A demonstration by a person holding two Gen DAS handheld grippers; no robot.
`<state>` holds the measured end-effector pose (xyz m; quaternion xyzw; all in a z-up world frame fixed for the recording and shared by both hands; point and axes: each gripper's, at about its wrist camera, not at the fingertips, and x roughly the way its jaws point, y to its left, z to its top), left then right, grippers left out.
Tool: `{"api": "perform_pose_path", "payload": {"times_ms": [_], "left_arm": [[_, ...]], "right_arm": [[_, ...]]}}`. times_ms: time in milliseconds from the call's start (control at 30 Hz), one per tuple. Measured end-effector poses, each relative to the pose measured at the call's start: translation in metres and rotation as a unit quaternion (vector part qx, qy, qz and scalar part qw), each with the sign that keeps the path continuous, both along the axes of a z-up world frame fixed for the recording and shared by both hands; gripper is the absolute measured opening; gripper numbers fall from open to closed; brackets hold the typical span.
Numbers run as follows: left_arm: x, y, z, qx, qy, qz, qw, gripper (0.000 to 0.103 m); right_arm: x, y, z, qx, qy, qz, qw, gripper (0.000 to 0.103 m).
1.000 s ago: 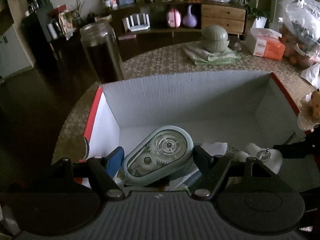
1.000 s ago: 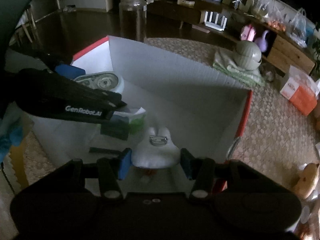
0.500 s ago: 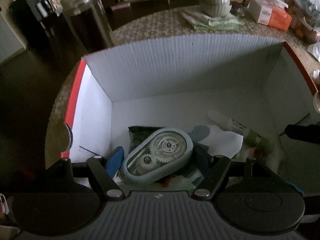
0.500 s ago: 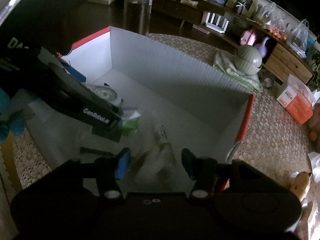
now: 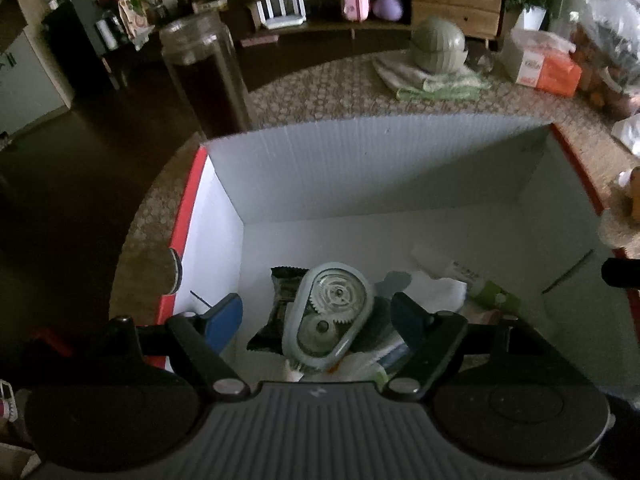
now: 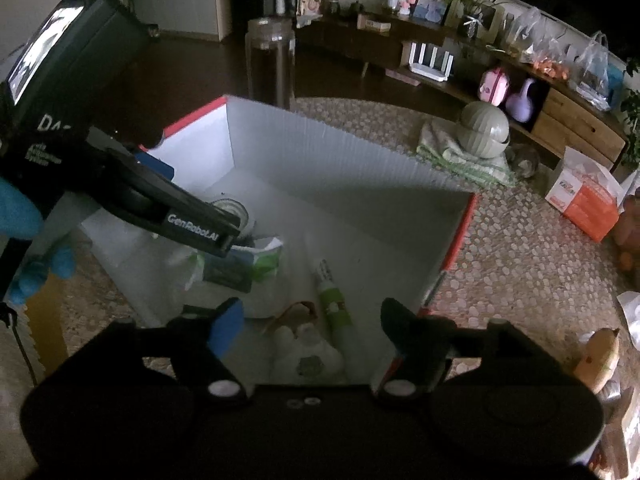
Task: Organize objects
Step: 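Lower both items into the red box and open both grippers, then withdraw both grippers from the box back over the table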
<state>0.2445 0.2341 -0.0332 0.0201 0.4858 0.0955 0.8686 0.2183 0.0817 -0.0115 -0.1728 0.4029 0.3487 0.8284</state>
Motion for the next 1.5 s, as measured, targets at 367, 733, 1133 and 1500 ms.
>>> {"api": "perform_pose_path", "payload": {"times_ms": [367,733,1133,1500], "left_arm": [[-0.040,-0.019,0.034,-0.020,-0.054,-0.007,0.9983,0.081],[-0.084,-0.050,0.053,-0.074,-0.082,-0.022,0.9937,0.085],[-0.121,-0.100,0.062,-0.104,-0.114,-0.041,0.9872,0.093],[-0.124,-0.176,0.041,-0.091,-0.142,-0.118,0.9786,0.103]], "right_arm": [[-0.022,-0.035,0.029,0.046,-0.004,0.003,0.999,0.090],[-0.051,-0.082,0.053,0.095,-0.016,0.013,0.995,0.097],[-0.073,-0.150,0.060,0.135,-0.017,-0.001,0.991,0.099],[-0.072,-0.237,0.048,0.125,-0.046,-0.072,0.989,0.099]]}}
